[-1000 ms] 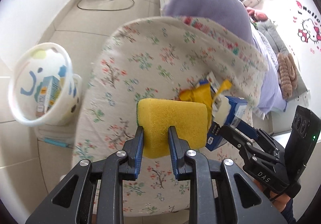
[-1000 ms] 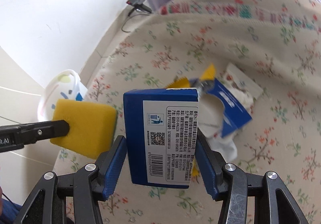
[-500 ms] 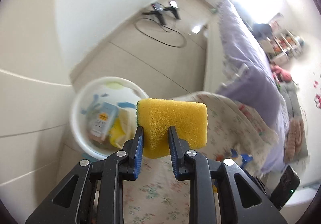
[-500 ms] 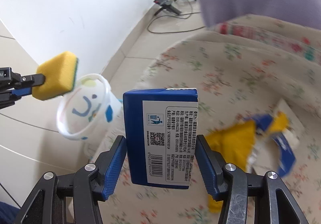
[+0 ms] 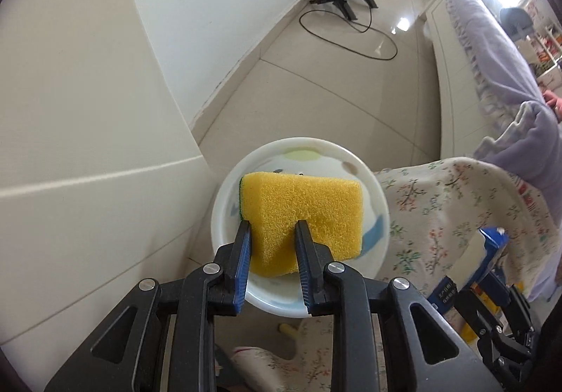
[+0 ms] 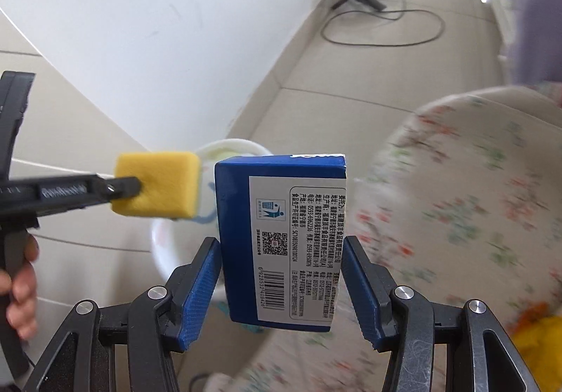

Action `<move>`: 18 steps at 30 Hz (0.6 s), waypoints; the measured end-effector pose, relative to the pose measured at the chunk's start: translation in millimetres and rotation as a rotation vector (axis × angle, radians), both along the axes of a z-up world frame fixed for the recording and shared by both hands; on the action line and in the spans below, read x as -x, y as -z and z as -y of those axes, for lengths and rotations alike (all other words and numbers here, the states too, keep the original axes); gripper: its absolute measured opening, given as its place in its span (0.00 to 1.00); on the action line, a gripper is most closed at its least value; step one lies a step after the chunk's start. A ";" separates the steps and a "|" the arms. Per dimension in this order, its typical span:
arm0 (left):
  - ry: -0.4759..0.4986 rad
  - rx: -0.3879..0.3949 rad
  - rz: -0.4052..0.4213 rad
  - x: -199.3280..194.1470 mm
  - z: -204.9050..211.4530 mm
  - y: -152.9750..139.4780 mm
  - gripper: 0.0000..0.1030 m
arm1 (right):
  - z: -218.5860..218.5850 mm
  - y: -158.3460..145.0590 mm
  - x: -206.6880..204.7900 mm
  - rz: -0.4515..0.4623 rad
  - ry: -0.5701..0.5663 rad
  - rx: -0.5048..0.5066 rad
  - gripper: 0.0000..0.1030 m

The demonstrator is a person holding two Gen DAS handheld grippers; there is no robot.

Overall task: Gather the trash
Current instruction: 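Drop the sponge and blue box into the white bucket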

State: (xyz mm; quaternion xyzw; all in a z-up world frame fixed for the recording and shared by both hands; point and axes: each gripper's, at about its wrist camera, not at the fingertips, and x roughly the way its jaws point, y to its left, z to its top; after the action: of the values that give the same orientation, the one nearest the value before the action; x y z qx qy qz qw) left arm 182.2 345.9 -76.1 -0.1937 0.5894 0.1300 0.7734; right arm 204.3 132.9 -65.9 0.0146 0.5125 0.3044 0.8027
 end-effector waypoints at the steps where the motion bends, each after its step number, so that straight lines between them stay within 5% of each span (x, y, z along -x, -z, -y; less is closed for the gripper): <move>1: 0.001 -0.008 -0.011 -1.1 -0.7 2.6 0.26 | -9.1 2.4 -1.7 -0.002 -0.010 -0.001 0.59; 18: -0.033 -0.017 -0.084 -8.3 -1.4 18.8 0.31 | -75.7 37.5 -17.5 -0.030 -0.060 0.014 0.59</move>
State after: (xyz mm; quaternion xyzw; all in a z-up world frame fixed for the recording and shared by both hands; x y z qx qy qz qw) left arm 190.5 347.3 -95.0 -0.1912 0.6168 0.1559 0.7475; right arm 221.8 208.6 -103.4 -0.0020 0.5269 0.3244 0.7856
